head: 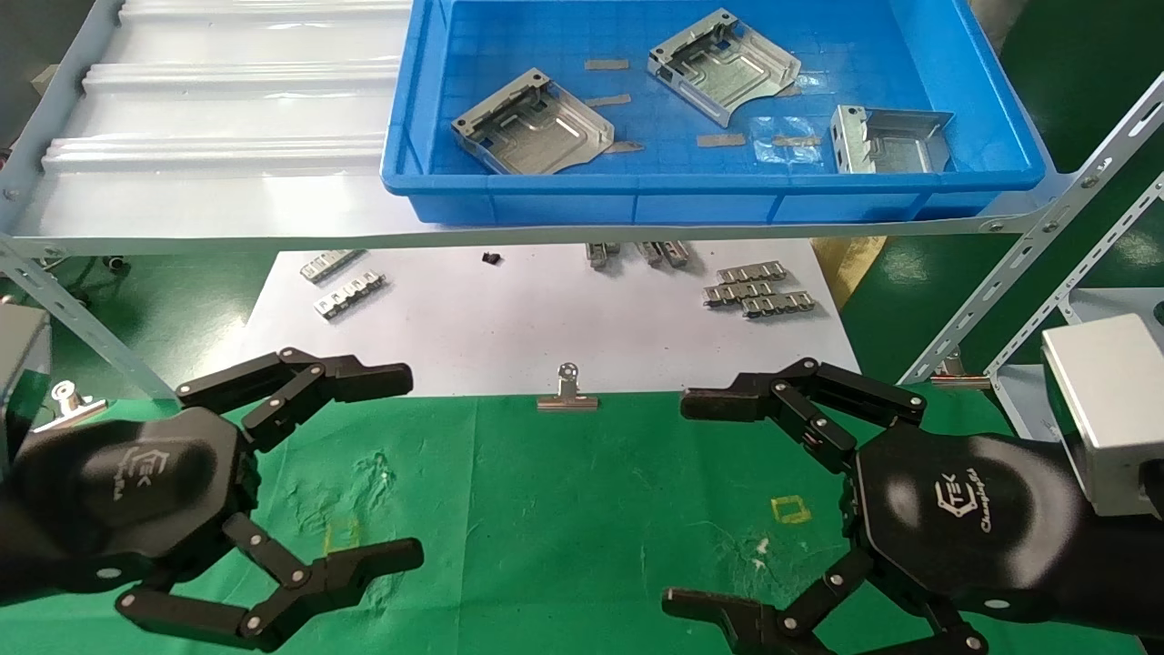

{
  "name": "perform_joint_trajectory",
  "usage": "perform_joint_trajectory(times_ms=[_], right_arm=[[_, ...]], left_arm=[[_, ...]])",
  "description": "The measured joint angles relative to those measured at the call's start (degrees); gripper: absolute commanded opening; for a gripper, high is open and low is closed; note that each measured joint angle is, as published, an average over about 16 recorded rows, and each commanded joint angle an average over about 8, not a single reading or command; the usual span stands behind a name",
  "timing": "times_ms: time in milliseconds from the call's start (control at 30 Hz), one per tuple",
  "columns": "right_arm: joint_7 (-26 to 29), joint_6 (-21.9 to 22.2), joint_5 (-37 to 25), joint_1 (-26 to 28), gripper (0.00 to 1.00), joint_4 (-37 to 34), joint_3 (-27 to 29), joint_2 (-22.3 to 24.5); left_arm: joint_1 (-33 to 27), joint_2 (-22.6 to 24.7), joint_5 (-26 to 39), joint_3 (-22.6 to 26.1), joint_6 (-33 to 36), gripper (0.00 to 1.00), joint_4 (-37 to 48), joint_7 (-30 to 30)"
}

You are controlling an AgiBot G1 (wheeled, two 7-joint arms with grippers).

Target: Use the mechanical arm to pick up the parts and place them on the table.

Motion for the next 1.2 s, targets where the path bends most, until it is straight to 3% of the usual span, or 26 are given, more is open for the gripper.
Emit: perform_joint_trajectory(times_ms=[1200], right_arm=[[0.0, 0.0, 0.0, 0.0, 1.00, 0.0, 0.0, 0.0]], left_arm=[[0.0, 0.0, 0.0, 0.0, 0.0, 1.00, 0.0, 0.0]])
